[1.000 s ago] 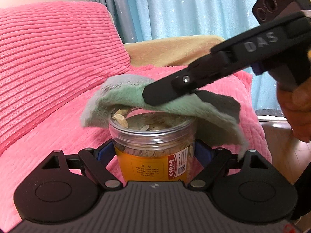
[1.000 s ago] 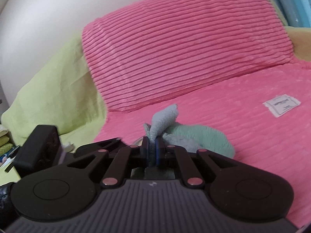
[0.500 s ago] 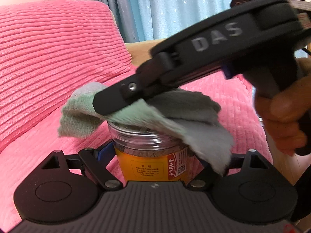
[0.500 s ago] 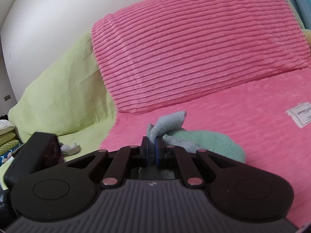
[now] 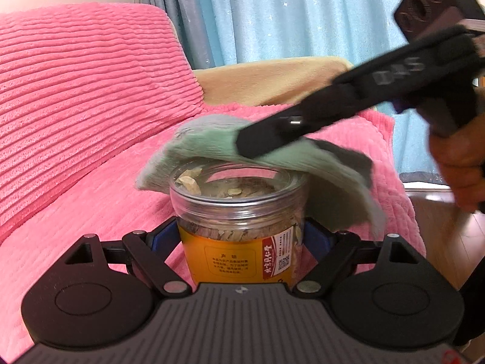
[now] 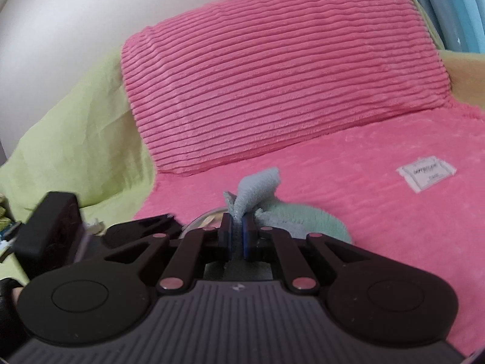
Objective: Clean container
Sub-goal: 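Hold the jar with the left gripper while the right gripper keeps wiping the lid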
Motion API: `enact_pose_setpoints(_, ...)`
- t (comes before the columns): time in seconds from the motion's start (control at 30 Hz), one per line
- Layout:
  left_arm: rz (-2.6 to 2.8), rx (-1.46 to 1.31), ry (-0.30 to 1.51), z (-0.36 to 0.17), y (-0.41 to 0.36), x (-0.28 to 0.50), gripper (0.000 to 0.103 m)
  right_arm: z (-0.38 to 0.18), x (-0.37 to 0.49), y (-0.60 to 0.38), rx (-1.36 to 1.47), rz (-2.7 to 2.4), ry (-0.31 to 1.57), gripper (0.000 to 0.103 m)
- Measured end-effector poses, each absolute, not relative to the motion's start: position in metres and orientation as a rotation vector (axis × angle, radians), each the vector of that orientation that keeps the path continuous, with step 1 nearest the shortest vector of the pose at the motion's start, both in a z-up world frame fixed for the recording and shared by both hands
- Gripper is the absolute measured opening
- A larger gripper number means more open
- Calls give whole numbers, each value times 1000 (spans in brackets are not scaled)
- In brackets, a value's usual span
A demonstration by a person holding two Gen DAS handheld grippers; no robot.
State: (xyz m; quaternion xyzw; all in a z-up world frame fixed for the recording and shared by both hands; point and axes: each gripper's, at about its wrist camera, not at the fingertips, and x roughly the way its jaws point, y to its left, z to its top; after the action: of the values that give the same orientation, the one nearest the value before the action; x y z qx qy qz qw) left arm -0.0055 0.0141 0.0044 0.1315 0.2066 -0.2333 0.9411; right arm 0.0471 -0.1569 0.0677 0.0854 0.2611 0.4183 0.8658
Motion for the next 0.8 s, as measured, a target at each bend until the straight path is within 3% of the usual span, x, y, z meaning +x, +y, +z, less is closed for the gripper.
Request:
enact_pose_setpoints(0.47,-465,258,426,8,14,-4,85,64,62,-114,164,957,507,4)
enact_pose_setpoints(0.8,-470,267,421,9,14,-2,85,65,71,-146,162,845,511,4)
